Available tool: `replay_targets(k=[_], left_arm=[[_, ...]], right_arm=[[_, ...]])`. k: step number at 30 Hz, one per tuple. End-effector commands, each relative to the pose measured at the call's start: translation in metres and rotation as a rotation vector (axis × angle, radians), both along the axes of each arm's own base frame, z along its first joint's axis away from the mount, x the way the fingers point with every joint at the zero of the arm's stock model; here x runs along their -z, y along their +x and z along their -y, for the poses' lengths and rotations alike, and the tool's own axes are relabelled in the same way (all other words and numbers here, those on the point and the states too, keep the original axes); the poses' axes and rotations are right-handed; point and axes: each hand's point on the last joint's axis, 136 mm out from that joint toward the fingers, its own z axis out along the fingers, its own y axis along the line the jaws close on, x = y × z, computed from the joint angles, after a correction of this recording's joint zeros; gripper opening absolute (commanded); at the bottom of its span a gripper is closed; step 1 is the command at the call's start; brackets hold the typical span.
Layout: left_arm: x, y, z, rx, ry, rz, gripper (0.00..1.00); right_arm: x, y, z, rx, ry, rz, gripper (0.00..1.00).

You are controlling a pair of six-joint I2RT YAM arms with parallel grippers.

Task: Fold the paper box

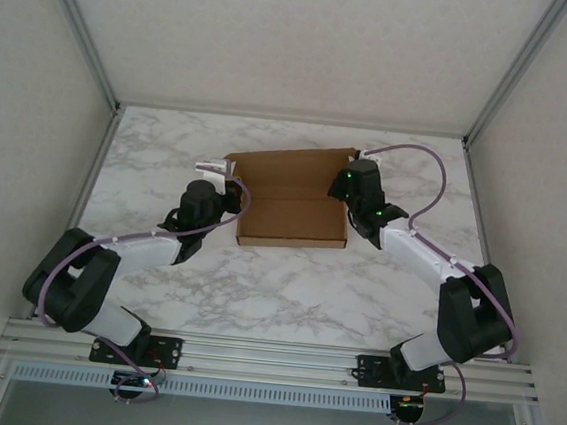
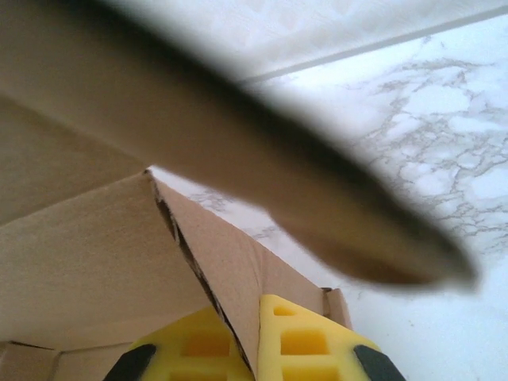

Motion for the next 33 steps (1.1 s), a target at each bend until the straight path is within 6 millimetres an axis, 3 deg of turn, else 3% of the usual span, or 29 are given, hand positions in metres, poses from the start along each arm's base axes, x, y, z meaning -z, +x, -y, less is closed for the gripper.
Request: replay_targets(k=[1, 9, 19, 33], left_arm=[[-0.013, 0.006, 0.021, 0.031, -0.07, 0.044, 0.0], [-0.007, -0.004, 0.027, 0.007, -0.08, 0.073, 0.0], [0.015, -0.038, 0.031, 0.034, -0.038, 0.072, 0.0], [0.035, -0.071, 0.016, -0.016, 0.081, 0.095, 0.0]], right_arm=[[0.011, 0.0, -0.018, -0.056, 0.023, 0.003, 0.0], [0.032, -0.007, -0.016, -0.081, 0.006, 0.014, 0.0], [0.04, -0.031, -0.008, -0.095, 0.02, 0.069, 0.0], [0.058, -0.071, 0.01, -0.085, 0.051, 0.126, 0.0]])
